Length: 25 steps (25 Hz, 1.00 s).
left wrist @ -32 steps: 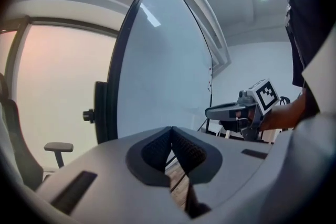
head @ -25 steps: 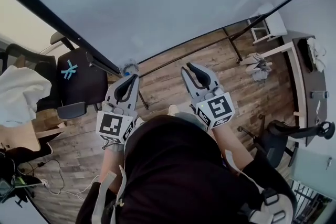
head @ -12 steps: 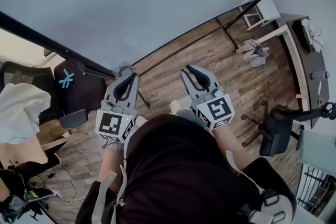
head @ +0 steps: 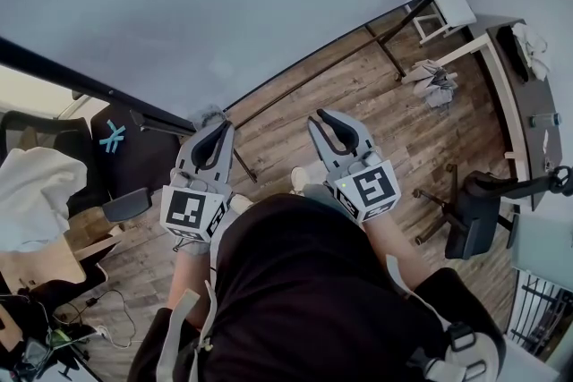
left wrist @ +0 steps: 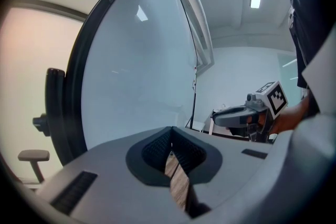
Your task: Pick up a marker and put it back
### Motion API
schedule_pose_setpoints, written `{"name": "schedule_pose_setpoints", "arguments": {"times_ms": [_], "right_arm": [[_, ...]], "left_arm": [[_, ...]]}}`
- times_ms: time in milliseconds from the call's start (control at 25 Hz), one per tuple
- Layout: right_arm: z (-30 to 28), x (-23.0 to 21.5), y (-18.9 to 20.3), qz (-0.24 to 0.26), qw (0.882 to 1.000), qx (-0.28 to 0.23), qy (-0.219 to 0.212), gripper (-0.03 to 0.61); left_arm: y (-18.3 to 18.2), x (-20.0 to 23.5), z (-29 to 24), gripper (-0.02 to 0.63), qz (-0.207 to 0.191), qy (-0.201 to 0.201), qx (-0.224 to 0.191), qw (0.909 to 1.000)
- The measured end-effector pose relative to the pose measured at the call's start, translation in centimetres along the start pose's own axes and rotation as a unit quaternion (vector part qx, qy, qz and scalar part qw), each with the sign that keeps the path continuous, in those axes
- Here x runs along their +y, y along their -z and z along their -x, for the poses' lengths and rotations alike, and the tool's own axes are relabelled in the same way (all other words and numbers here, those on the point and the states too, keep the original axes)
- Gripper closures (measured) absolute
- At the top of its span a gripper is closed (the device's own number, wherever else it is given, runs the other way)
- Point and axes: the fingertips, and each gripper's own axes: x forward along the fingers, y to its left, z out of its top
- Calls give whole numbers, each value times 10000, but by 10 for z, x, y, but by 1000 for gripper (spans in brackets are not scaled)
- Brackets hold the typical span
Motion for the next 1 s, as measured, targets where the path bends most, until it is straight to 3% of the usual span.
{"name": "schedule_pose_setpoints", "arguments": {"times_ms": [1000], "right_arm": [[2,-6,-5,78,10000,-43,-17,503]], "left_arm": [[0,-3,2,606,-36,-76,17,10000]]}}
